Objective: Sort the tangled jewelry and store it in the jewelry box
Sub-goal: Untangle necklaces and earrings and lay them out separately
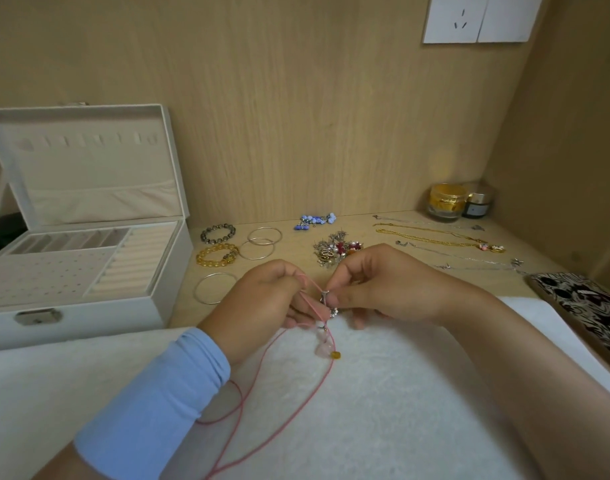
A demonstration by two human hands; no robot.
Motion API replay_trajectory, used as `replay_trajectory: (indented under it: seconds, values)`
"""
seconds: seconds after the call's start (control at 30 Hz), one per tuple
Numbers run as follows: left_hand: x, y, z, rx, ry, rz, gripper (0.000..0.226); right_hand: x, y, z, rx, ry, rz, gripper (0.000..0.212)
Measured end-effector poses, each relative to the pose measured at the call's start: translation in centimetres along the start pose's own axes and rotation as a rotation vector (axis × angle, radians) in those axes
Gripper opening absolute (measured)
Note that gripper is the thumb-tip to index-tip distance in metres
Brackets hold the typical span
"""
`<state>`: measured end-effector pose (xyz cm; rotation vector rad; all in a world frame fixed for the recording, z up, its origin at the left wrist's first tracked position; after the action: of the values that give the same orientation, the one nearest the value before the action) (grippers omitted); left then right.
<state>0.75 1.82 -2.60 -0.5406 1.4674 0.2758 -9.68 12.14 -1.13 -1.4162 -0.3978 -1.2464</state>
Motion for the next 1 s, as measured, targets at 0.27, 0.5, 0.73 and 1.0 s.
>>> replay_trajectory:
  seconds: [0.27, 0.5, 0.73, 1.0]
  values:
    - [-0.2, -0.3, 0.6, -0.124, -0.069, 0.346, 0.019, 0.5, 0.4, 0.0, 0.046, -0.019, -0.198, 0.008]
    - [0.1, 1.0, 0.7, -0.022, -0.038, 0.385, 0.016, 0.9, 0.7, -0.1, 0.047, -0.057, -0.27, 0.011]
    - [0.4, 1.2, 1.1, 0.067, 0.005, 0.166, 0.027, 0.4, -0.7, -0.2, 0.02, -0.072, -0.253, 0.011]
    - [-0.6, -0.8, 0.9, 0.09, 0.158, -0.221, 0.026, -0.9, -0.2, 0.0, 0.161, 0.019, -0.106, 0.022]
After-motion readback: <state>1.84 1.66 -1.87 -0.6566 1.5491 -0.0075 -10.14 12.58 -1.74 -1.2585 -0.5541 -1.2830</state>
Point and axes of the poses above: each hand's wrist, its own z-axis away from the middle knuckle, its own y-axis out of the palm, x = y × z, the point moved 7 cm from there along -z, towards the middle knuckle, and after that the axes turned 9 degrees about y, right-handed, at the moved point
